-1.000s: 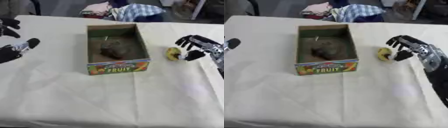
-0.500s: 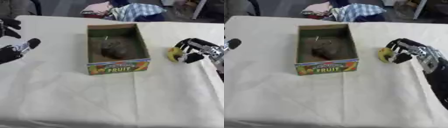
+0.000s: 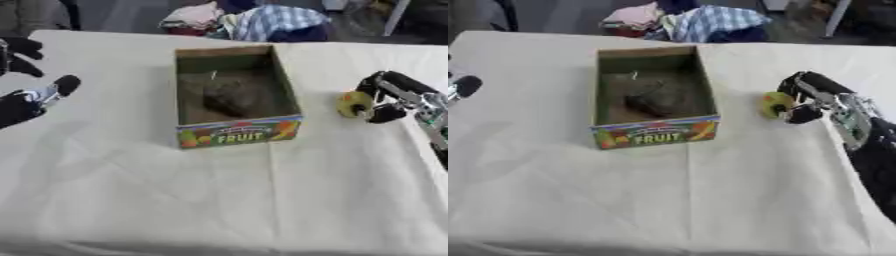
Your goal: Pick up objects on the table and place them in the box.
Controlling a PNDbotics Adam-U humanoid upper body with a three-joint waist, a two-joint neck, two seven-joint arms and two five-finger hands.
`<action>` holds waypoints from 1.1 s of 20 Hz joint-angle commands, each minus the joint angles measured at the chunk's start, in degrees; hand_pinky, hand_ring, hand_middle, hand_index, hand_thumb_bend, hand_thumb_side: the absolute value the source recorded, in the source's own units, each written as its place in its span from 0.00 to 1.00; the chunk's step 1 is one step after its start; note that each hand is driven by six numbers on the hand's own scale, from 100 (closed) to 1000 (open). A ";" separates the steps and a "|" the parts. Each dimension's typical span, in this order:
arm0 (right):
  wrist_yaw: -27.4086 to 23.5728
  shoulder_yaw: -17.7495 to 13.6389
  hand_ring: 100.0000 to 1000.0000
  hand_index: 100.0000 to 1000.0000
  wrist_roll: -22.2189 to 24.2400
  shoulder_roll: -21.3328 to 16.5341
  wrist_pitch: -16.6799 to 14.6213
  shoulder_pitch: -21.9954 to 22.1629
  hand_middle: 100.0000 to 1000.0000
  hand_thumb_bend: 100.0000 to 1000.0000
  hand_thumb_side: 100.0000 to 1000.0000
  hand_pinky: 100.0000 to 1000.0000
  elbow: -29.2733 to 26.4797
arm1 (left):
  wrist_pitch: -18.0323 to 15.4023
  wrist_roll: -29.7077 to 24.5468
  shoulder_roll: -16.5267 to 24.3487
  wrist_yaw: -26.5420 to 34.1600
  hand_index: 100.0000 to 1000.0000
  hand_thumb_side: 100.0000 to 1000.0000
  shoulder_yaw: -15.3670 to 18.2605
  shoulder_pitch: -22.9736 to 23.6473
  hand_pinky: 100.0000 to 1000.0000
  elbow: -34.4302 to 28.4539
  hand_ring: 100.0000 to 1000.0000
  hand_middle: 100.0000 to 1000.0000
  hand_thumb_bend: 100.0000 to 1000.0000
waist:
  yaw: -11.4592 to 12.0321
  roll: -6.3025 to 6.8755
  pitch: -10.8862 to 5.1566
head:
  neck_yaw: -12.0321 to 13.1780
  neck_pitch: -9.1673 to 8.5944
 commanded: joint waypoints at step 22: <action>1.32 1.37 0.46 0.09 -0.01 9.20 2.11 -15.66 0.39 0.00 0.00 0.47 -6.31 | -1.37 -2.75 -0.27 0.52 0.69 0.42 -1.57 -1.10 0.65 -0.06 0.48 0.54 0.72 | 2.40 -0.59 -3.07 | -1.32 0.28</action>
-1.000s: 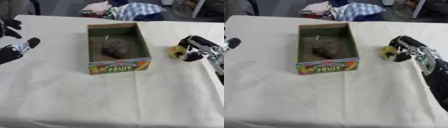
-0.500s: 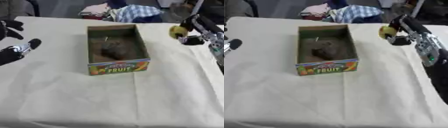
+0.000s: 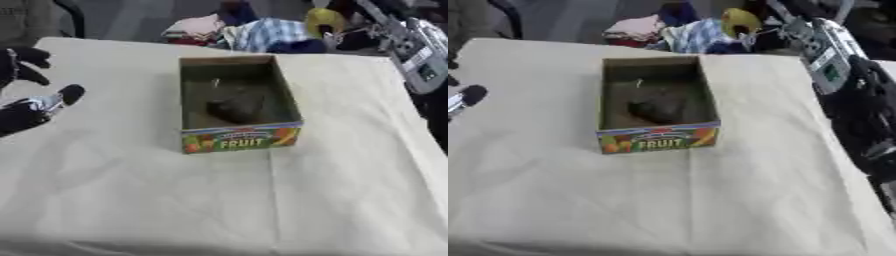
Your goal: Pick up objects on the table and place them in the box.
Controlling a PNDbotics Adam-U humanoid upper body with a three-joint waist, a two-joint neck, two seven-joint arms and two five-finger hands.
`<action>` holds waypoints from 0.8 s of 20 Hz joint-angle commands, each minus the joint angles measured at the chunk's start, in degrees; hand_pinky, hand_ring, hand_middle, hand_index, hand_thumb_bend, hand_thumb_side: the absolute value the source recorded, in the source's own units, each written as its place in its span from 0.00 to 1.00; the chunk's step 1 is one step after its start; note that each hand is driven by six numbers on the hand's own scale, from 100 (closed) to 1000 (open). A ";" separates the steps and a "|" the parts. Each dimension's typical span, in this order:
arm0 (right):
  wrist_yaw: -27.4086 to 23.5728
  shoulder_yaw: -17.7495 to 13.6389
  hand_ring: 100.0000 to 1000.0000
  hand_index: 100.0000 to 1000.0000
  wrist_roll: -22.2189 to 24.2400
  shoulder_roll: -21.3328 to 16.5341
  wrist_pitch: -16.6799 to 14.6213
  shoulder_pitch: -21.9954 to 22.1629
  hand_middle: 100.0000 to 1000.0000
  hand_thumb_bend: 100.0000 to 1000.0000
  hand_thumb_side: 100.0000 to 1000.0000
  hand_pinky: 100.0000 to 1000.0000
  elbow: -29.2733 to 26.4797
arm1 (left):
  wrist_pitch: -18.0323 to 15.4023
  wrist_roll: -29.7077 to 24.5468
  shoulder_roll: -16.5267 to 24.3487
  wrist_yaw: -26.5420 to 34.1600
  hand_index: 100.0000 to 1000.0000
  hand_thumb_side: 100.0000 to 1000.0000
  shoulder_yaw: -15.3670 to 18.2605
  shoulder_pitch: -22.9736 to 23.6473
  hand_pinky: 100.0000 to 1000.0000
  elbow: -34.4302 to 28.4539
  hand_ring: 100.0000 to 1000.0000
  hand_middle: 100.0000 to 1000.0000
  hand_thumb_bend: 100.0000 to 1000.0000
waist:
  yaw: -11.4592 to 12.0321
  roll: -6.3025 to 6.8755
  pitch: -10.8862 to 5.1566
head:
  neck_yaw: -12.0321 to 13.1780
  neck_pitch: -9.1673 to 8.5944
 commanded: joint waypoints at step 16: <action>20.92 0.31 0.76 0.88 4.67 10.61 -5.81 -2.70 0.74 0.35 0.33 0.71 9.45 | -0.87 2.12 -1.65 2.18 0.62 0.07 -2.09 -2.80 0.60 -0.38 0.42 0.47 0.27 | 1.91 0.44 -0.01 | -2.92 0.28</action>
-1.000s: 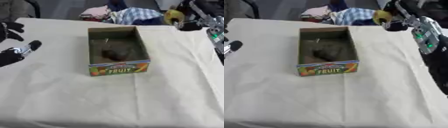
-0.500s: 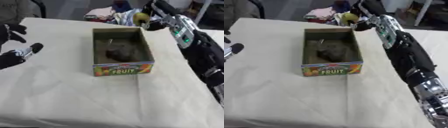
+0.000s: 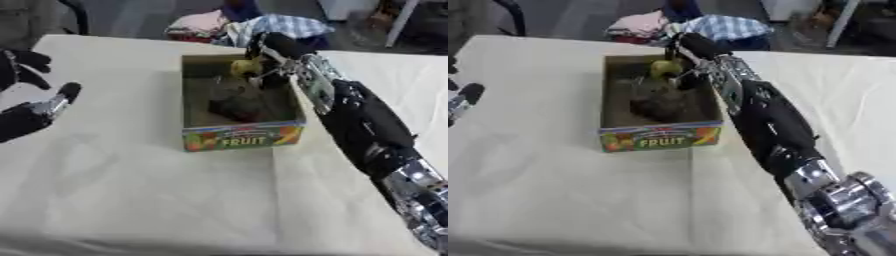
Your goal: Pick up objects on the table and place them in the box.
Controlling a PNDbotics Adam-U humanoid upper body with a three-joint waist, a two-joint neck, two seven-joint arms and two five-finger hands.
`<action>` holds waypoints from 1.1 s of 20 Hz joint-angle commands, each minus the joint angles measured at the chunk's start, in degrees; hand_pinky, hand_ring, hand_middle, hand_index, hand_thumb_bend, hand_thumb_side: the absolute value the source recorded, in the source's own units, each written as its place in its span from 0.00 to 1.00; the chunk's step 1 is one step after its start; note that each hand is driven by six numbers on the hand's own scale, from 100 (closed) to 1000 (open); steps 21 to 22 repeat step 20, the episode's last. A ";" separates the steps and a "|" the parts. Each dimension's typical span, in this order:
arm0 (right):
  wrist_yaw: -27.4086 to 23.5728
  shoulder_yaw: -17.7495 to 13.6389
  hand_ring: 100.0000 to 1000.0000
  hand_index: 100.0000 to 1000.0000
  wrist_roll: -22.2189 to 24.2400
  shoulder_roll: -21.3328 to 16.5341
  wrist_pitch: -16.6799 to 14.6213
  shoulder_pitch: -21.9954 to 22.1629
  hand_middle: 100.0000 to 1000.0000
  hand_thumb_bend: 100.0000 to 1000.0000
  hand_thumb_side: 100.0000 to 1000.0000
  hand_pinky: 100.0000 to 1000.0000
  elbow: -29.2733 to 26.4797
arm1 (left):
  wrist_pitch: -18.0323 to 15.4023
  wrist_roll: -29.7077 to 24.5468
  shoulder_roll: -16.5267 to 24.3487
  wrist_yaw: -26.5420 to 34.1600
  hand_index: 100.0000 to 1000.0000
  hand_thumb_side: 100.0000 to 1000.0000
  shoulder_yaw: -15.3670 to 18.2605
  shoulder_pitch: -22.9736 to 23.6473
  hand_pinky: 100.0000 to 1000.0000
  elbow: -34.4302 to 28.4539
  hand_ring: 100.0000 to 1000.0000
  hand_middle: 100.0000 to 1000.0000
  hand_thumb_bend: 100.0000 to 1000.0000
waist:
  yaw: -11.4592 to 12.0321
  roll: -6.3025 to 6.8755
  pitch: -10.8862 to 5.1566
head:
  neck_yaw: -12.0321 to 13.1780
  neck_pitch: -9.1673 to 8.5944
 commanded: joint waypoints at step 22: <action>-30.76 -1.81 0.67 0.82 -7.95 -21.18 10.51 15.84 0.67 0.24 0.43 0.62 -41.04 | 0.56 8.04 2.26 0.48 0.50 0.00 2.32 2.15 0.56 0.61 0.35 0.39 0.00 | -5.21 0.12 -1.50 | 4.68 0.28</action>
